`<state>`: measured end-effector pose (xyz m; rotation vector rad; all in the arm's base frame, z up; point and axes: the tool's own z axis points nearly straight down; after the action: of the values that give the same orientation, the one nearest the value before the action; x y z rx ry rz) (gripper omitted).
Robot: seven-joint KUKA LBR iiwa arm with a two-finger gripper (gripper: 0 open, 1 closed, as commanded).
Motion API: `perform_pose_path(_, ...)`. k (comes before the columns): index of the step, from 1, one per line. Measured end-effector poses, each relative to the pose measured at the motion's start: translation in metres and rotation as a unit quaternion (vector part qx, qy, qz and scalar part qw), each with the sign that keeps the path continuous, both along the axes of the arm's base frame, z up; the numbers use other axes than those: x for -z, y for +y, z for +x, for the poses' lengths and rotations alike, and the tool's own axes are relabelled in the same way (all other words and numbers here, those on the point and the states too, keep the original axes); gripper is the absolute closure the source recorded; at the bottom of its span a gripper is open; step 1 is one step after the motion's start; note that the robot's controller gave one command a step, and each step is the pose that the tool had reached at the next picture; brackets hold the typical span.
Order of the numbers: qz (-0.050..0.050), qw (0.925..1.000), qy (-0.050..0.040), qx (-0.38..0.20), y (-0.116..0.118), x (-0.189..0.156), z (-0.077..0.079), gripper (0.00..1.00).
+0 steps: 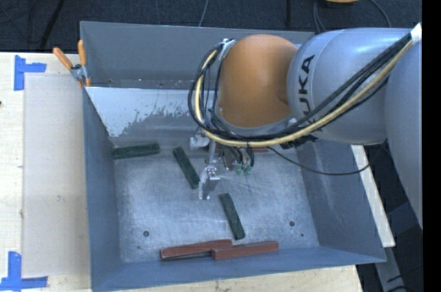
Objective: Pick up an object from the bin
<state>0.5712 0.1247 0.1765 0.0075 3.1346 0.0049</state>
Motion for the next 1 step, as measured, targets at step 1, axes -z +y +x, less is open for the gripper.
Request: perform_pose_path(1, -0.002, 0.9999, 0.0077, 0.006, -0.0259, 0.0298, 0.0025, 0.00)
